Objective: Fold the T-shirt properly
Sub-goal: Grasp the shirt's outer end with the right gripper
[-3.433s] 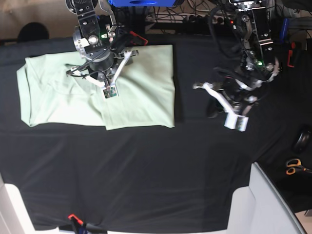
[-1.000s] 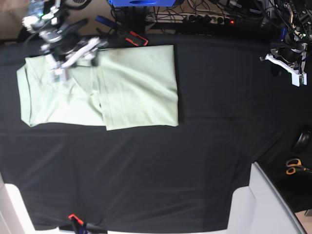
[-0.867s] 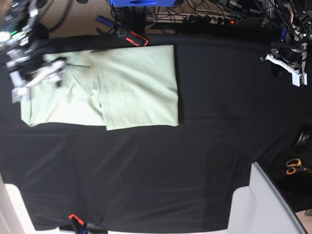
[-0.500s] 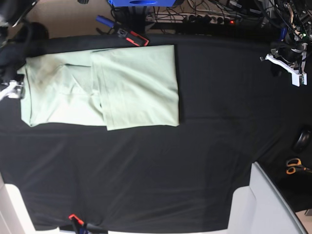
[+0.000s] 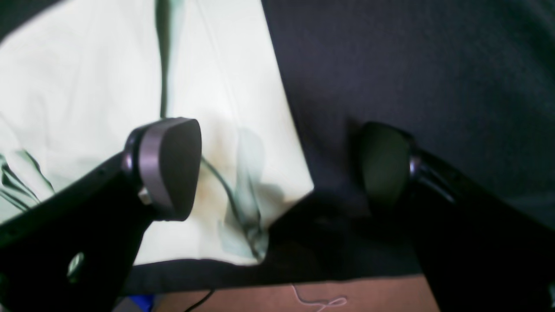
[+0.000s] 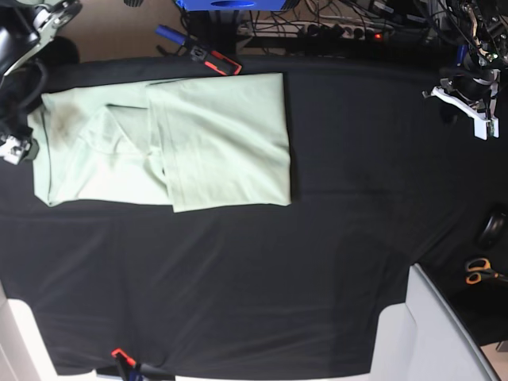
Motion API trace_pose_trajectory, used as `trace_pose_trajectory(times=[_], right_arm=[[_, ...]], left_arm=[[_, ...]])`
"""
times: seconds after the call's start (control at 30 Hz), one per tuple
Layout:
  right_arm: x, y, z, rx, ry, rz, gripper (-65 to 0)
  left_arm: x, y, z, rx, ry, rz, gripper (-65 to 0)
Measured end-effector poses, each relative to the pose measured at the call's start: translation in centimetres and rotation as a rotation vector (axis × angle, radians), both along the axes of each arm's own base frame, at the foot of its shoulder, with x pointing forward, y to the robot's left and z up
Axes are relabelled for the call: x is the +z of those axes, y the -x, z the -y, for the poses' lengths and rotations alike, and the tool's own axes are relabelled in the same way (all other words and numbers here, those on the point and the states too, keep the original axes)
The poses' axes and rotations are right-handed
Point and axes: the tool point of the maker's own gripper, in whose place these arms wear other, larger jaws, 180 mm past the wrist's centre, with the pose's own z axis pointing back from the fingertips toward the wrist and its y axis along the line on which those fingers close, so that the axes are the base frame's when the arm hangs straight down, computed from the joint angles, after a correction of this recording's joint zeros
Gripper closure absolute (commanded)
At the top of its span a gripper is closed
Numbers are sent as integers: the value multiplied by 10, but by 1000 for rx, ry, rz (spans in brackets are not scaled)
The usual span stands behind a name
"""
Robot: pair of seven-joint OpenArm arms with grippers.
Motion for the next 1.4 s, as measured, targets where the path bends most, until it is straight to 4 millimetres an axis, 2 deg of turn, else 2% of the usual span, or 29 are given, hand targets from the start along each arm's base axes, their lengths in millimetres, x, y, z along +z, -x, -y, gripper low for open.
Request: trace_pose_trajectory(times=[0.17, 0.33, 0.6, 0.7, 0.8, 1.0, 1.2, 1.4], right_arm=[[1, -6, -3, -41, -185, 70, -535], [17, -14, 14, -105, -298, 192, -535], [-4, 4, 20, -101, -223, 89, -535], [-14, 8, 17, -120, -254, 73, -535], [-28, 16, 4, -131, -306, 35, -535], [-33, 6, -18, -71, -321, 32, -535], [-34, -13, -61, 43, -324, 50, -534], [-33, -11, -102, 140, -330, 30, -534]], left_arm=[[-4, 8, 1, 2, 3, -20, 0], [-6, 14, 0, 1, 1, -32, 0], [-6, 15, 1, 2, 2, -32, 0], [-6, 15, 1, 2, 3, -32, 0], [-6, 15, 1, 2, 3, -32, 0], [-6, 15, 1, 0, 3, -33, 0], [-7, 15, 2, -1, 4, -33, 0], [-6, 15, 1, -1, 3, -33, 0]])
